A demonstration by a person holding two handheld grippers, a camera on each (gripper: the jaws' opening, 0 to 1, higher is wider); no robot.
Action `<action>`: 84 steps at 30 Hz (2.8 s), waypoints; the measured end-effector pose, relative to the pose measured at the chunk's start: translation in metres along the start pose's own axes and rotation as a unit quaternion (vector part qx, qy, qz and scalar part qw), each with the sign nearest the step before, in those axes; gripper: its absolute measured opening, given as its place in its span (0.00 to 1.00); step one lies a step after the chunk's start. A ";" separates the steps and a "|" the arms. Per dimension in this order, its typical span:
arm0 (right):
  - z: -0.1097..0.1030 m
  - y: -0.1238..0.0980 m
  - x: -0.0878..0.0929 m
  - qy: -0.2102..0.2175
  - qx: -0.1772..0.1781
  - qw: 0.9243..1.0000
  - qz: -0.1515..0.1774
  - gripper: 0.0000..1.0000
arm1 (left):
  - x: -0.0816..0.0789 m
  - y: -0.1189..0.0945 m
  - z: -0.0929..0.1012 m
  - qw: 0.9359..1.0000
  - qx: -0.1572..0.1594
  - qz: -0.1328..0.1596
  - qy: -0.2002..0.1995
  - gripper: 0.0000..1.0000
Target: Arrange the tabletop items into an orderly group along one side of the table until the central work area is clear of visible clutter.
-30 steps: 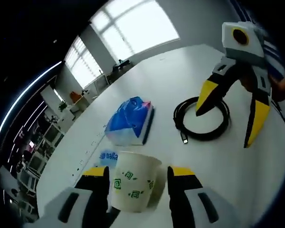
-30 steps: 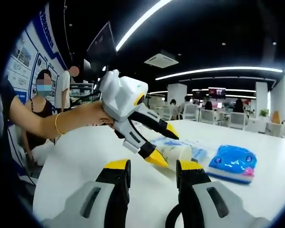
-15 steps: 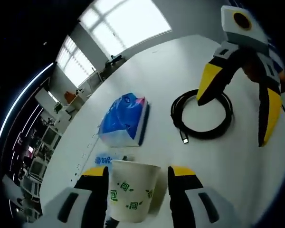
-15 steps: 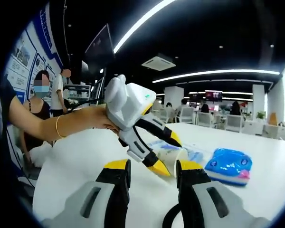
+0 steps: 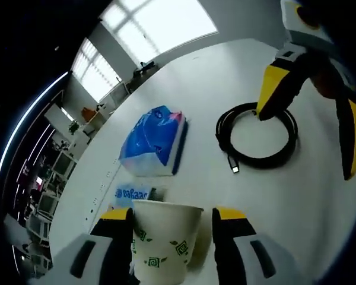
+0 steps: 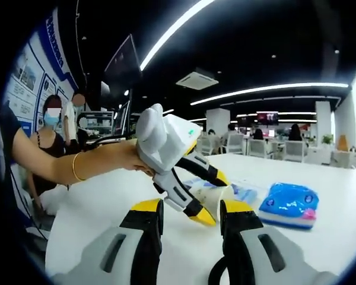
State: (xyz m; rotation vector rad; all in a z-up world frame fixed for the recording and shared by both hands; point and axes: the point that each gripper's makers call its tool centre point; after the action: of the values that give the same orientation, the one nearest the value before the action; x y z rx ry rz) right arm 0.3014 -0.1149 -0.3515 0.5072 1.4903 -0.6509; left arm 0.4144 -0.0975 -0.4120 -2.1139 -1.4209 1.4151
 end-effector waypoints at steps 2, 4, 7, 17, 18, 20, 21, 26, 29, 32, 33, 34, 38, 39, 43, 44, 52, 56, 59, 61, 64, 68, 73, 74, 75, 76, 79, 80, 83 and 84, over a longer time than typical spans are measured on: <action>0.002 0.000 0.000 -0.004 0.004 1.000 -0.002 0.36 | 0.001 0.001 -0.001 1.000 -0.002 0.001 -0.003 0.52; 0.002 -0.001 0.000 -0.006 0.004 1.000 0.000 0.36 | 0.002 0.001 -0.002 1.000 -0.007 0.006 -0.012 0.49; 0.002 -0.001 0.000 -0.002 0.002 1.000 0.000 0.36 | 0.002 0.001 -0.004 0.999 -0.013 0.017 -0.035 0.45; 0.006 0.000 0.002 0.004 0.004 1.000 -0.002 0.36 | 0.008 -0.005 -0.010 0.997 -0.036 0.041 -0.063 0.44; 0.006 0.000 0.002 0.004 0.005 1.000 -0.002 0.36 | 0.009 -0.007 -0.011 0.996 -0.040 0.048 -0.070 0.44; 0.007 0.000 0.002 0.006 0.005 1.000 -0.002 0.36 | 0.010 -0.011 -0.014 0.994 -0.046 0.060 -0.085 0.44; 0.007 0.000 0.002 0.008 0.005 1.000 -0.002 0.36 | 0.012 -0.013 -0.016 0.992 -0.050 0.065 -0.092 0.44; 0.006 0.002 0.005 0.018 0.002 1.000 -0.003 0.36 | 0.022 -0.023 -0.026 0.985 -0.073 0.089 -0.127 0.44; 0.005 0.003 0.004 0.019 -0.001 1.000 -0.001 0.36 | 0.026 -0.030 -0.031 0.977 -0.083 0.113 -0.159 0.43; 0.005 0.003 0.005 0.017 0.000 1.000 -0.003 0.36 | 0.035 -0.037 -0.038 0.972 -0.098 0.123 -0.177 0.43; 0.005 0.003 0.006 0.018 0.001 1.000 -0.004 0.36 | 0.037 -0.040 -0.040 0.971 -0.103 0.125 -0.178 0.43; 0.005 0.003 0.006 0.019 0.001 1.000 -0.004 0.36 | 0.040 -0.042 -0.043 0.968 -0.111 0.128 -0.183 0.43; 0.001 0.004 0.007 0.017 -0.004 1.000 -0.006 0.36 | 0.044 -0.052 -0.046 0.962 -0.122 0.151 -0.195 0.42; 0.000 0.004 0.007 0.015 -0.004 1.000 -0.006 0.36 | 0.045 -0.054 -0.047 0.960 -0.126 0.155 -0.196 0.42; -0.001 0.005 0.008 0.017 -0.005 1.000 -0.008 0.36 | 0.047 -0.059 -0.050 0.954 -0.139 0.169 -0.205 0.42; 0.000 0.005 0.009 0.018 -0.004 1.000 -0.008 0.36 | 0.048 -0.065 -0.057 0.946 -0.163 0.182 -0.212 0.42; -0.004 0.005 0.010 0.015 -0.008 1.000 -0.012 0.36 | 0.054 -0.089 -0.074 0.925 -0.215 0.218 -0.227 0.42; -0.004 0.005 0.009 0.015 -0.008 1.000 -0.012 0.36 | 0.063 -0.095 -0.082 0.917 -0.235 0.221 -0.234 0.42; -0.004 0.005 0.009 0.016 -0.009 1.000 -0.011 0.36 | 0.074 -0.099 -0.088 0.905 -0.246 0.229 -0.261 0.41; -0.004 0.005 0.009 0.016 -0.009 1.000 -0.012 0.36 | 0.082 -0.099 -0.091 0.902 -0.258 0.222 -0.266 0.41; -0.004 0.006 0.009 0.015 -0.010 1.000 -0.012 0.36 | 0.092 -0.101 -0.094 0.894 -0.268 0.223 -0.283 0.41; -0.005 0.006 0.010 0.015 -0.012 1.000 -0.013 0.36 | 0.101 -0.107 -0.100 0.884 -0.294 0.224 -0.288 0.41; -0.007 0.008 0.010 0.017 -0.017 1.000 -0.012 0.36 | 0.110 -0.114 -0.107 0.868 -0.326 0.228 -0.298 0.41; -0.008 0.008 0.011 0.016 -0.018 1.000 -0.013 0.36 | 0.111 -0.116 -0.108 0.864 -0.331 0.230 -0.300 0.41; -0.008 0.008 0.011 0.014 -0.018 1.000 -0.014 0.36 | 0.113 -0.118 -0.110 0.862 -0.335 0.231 -0.303 0.41; -0.008 0.008 0.011 0.013 -0.018 1.000 -0.015 0.36 | 0.115 -0.119 -0.112 0.860 -0.338 0.232 -0.305 0.41; -0.008 0.008 0.011 0.015 -0.018 1.000 -0.014 0.36 | 0.121 -0.121 -0.117 0.857 -0.347 0.227 -0.305 0.41; -0.007 0.008 0.011 0.016 -0.018 1.000 -0.013 0.36 | 0.122 -0.122 -0.118 0.856 -0.348 0.231 -0.304 0.41; -0.007 0.007 0.010 0.016 -0.015 1.000 -0.011 0.36 | 0.125 -0.128 -0.123 0.851 -0.360 0.241 -0.297 0.40; -0.007 0.007 0.010 0.016 -0.015 1.000 -0.011 0.36 | 0.127 -0.129 -0.124 0.850 -0.365 0.240 -0.293 0.40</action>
State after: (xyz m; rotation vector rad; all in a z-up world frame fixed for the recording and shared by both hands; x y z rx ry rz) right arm 0.3010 -0.1060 -0.3620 0.4811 1.5356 -0.6394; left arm 0.4467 0.1078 -0.3414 -2.7923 -1.9889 2.0956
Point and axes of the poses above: the point that each gripper's makers call its tool centre point, and the gripper's own axes: y roughly forward along the fingers, z roughly to its right, x roughly out of its underside, and after that the axes turned 1 degree about -z, right-handed
